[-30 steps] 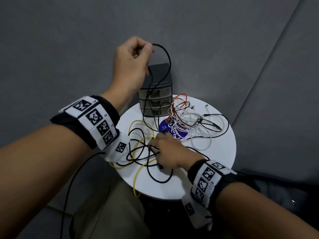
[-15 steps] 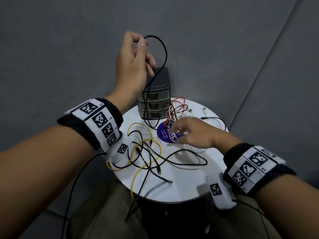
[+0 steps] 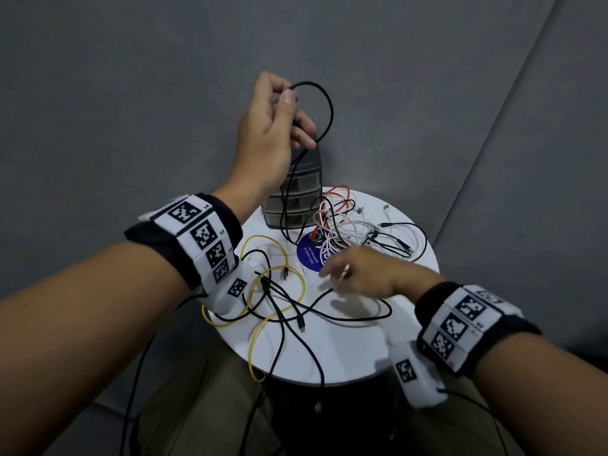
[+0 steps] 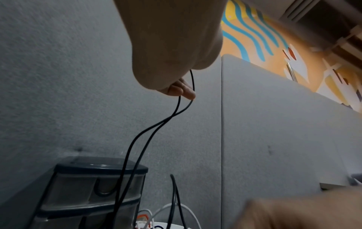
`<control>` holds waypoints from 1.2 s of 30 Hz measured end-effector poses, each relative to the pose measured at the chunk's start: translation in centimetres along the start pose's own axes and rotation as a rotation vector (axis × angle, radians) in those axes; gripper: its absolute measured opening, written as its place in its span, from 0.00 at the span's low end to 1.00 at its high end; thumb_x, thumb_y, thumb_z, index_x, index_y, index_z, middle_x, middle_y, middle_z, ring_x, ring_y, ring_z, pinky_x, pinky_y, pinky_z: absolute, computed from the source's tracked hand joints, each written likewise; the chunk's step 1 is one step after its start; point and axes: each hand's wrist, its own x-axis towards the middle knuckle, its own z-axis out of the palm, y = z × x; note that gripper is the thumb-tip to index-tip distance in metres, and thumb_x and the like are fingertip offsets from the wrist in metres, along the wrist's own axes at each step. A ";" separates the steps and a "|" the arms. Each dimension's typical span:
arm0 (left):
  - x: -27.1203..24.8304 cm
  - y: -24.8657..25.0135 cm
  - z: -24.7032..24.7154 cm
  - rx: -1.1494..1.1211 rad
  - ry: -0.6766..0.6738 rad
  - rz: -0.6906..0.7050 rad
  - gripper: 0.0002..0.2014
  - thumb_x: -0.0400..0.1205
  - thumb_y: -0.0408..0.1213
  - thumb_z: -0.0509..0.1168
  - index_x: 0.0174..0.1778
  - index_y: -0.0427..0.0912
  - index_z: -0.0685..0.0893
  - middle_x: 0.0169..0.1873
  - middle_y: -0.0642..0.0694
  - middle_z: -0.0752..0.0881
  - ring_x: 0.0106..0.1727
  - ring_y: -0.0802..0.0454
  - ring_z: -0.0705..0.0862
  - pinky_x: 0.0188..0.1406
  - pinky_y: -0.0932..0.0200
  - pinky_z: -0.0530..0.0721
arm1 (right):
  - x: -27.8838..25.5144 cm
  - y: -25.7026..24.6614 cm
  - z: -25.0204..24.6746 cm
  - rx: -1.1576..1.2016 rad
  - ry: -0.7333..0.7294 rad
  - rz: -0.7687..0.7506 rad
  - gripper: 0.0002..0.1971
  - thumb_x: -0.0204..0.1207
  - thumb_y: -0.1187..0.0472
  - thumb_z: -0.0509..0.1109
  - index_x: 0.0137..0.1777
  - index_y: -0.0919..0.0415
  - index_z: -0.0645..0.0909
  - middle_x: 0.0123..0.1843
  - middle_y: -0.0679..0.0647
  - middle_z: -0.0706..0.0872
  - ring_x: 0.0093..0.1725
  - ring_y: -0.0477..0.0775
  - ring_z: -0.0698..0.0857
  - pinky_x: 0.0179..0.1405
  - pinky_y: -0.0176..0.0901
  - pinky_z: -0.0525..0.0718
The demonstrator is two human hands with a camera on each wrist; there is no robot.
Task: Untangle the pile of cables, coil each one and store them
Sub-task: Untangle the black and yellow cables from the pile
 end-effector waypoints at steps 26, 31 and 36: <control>-0.9 -3.3 2.3 0.069 -0.402 -0.312 0.08 0.90 0.31 0.62 0.44 0.39 0.76 0.35 0.40 0.85 0.41 0.42 0.90 0.38 0.59 0.87 | 1.2 0.3 -5.5 0.631 0.388 -0.045 0.25 0.75 0.62 0.80 0.71 0.53 0.76 0.56 0.40 0.84 0.46 0.29 0.83 0.42 0.23 0.77; -0.8 -1.7 3.0 -0.257 -0.342 -0.436 0.12 0.93 0.33 0.52 0.43 0.42 0.70 0.40 0.37 0.84 0.41 0.42 0.91 0.40 0.60 0.84 | 3.7 -1.3 -3.5 0.643 0.436 -0.094 0.16 0.78 0.58 0.79 0.65 0.54 0.85 0.57 0.42 0.90 0.57 0.38 0.87 0.62 0.35 0.82; -0.1 -0.6 2.4 -0.434 -0.272 -0.413 0.11 0.94 0.35 0.50 0.44 0.43 0.68 0.47 0.34 0.85 0.51 0.34 0.91 0.49 0.54 0.88 | 4.7 -1.8 -3.0 0.555 0.378 -0.064 0.11 0.86 0.59 0.68 0.50 0.66 0.86 0.40 0.54 0.85 0.30 0.35 0.78 0.33 0.26 0.73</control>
